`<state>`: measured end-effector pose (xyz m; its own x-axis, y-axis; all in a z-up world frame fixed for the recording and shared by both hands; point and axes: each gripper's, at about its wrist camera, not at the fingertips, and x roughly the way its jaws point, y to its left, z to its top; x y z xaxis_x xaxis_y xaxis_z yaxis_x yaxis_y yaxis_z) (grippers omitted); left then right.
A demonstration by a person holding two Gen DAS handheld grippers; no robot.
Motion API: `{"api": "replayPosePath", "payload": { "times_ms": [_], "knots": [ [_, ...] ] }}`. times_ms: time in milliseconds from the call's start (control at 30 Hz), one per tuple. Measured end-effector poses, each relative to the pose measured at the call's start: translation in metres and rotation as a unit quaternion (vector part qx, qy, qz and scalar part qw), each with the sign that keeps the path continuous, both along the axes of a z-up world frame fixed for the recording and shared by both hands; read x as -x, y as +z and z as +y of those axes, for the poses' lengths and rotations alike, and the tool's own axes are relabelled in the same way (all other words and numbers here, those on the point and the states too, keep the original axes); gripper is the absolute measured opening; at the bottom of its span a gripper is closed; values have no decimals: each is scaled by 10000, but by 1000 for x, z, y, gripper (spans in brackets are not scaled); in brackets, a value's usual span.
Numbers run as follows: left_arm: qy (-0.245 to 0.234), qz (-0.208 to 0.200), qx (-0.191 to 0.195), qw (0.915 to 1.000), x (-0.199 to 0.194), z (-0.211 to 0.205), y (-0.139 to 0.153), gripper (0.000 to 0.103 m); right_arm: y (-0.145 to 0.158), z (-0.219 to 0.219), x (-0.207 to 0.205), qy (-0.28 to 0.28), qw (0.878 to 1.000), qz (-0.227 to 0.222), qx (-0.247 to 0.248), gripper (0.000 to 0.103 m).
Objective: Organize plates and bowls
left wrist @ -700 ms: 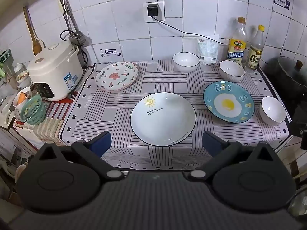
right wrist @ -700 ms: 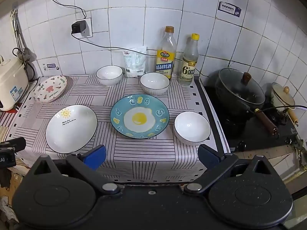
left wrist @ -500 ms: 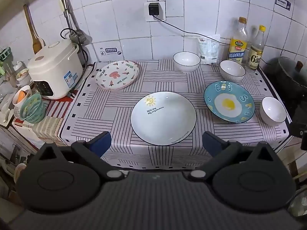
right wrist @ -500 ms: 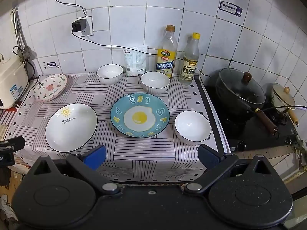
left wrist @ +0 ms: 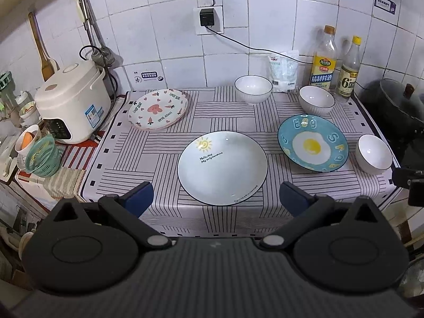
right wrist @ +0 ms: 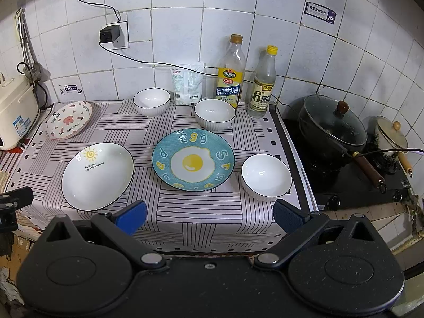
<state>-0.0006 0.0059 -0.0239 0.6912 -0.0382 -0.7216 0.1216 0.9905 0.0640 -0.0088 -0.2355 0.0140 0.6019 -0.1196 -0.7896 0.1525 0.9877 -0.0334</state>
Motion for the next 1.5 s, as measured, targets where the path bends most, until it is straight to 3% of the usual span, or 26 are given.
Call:
{"api": "replayPosePath", "payload": {
  "times_ms": [500, 833, 1067, 1133, 1233, 1300, 1500],
  "knots": [
    [-12, -159, 191, 9997, 4, 3, 0, 103, -8, -1, 3, 62, 9991, -227, -342, 103],
    [-35, -165, 250, 9995, 1, -2, 0, 103, -10, -6, 3, 78, 9993, -265, -265, 103],
    [-33, -95, 399, 9992, -13, 4, 3, 101, -9, -13, -2, 272, 9949, -832, -494, 102],
    [32, -91, 446, 9990, -20, 10, 5, 100, -12, -16, -5, 404, 9906, -1124, -661, 102],
    [87, 88, 876, 9961, -34, 24, 4, 100, -23, -16, -19, 769, 9837, -1419, -787, 102],
    [165, 225, 1011, 9945, -43, 33, -3, 100, -33, -15, -35, 973, 9829, -1213, -989, 100],
    [310, 596, 842, 9942, -73, 48, -45, 91, -63, 13, -68, 1791, 9689, -818, -1496, 94]
  ]
}}
